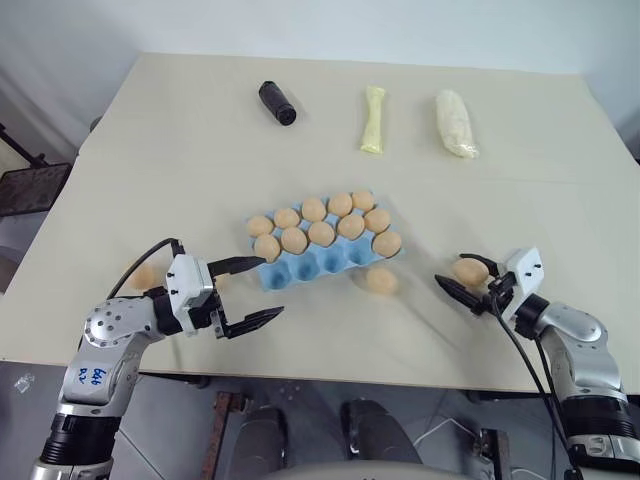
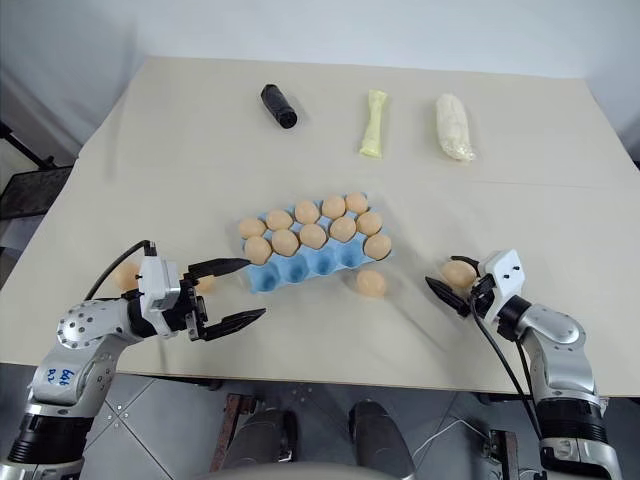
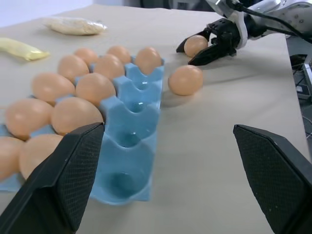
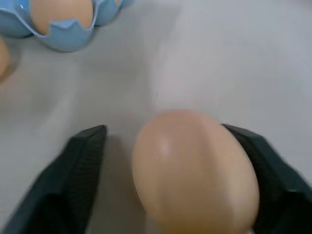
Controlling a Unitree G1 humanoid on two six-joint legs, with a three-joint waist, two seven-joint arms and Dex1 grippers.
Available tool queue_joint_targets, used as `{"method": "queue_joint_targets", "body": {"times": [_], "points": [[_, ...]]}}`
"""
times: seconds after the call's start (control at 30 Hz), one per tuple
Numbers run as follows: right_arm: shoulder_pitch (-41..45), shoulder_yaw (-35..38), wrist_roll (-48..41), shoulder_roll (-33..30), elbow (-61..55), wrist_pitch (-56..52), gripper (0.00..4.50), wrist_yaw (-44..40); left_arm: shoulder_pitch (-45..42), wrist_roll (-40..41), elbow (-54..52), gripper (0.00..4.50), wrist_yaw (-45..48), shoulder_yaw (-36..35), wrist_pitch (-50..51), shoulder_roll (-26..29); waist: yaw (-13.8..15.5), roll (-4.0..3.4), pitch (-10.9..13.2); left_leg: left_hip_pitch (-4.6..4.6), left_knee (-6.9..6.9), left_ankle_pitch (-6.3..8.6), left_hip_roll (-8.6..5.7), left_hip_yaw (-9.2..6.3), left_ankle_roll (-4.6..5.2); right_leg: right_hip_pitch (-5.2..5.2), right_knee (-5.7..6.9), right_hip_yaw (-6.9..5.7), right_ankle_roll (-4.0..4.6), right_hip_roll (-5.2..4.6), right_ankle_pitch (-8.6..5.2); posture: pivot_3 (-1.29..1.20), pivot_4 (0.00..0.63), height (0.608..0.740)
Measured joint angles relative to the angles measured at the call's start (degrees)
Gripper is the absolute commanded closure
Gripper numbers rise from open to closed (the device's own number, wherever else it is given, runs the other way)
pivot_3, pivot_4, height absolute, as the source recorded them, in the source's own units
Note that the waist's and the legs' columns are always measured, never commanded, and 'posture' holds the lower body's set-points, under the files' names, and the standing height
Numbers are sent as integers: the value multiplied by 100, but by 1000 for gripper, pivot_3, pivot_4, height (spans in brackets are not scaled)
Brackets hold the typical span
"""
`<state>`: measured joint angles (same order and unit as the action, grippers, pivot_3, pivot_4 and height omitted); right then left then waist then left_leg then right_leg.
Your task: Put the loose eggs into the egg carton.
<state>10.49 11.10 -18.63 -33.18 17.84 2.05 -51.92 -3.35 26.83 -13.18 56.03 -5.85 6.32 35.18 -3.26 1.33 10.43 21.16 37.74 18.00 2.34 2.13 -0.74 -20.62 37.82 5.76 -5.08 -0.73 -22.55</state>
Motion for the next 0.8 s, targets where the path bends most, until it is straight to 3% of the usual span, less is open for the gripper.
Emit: {"method": "queue_joint_targets", "body": {"times": [0.1,0.17,0.47,0.77,0.8], "points": [[14,2,3,8,57,111,2587,-100,185,13,-114,0,-54,-89,42,0,-6,0,0,-2,0,0,1,0,0,1,3,0,0,1,0,0,150,740],[16,-17,-30,23,-65,71,2744,-128,254,25,-196,0,-107,-131,78,0,-16,-1,1,-3,0,-1,1,0,-1,0,5,1,0,1,0,0,150,740],[999,-1094,-326,565,-2396,-1649,2744,365,795,25,-174,0,-264,-586,72,0,-154,-7,4,1,-1,-6,6,-11,-11,-6,14,-7,2,3,1,0,150,740],[1602,-1993,169,1255,-2272,-2068,2744,889,921,-2,-166,0,-395,-661,41,-88,-135,-6,4,16,-15,2,-25,-17,3,-20,3,-77,2,-59,1,0,150,740],[1601,-2009,230,1265,-2173,-2030,1986,900,933,-2,-174,0,-408,-660,41,-102,-141,-6,4,16,-20,2,-32,-15,5,-23,3,-80,2,-65,1,0,150,740]]}}
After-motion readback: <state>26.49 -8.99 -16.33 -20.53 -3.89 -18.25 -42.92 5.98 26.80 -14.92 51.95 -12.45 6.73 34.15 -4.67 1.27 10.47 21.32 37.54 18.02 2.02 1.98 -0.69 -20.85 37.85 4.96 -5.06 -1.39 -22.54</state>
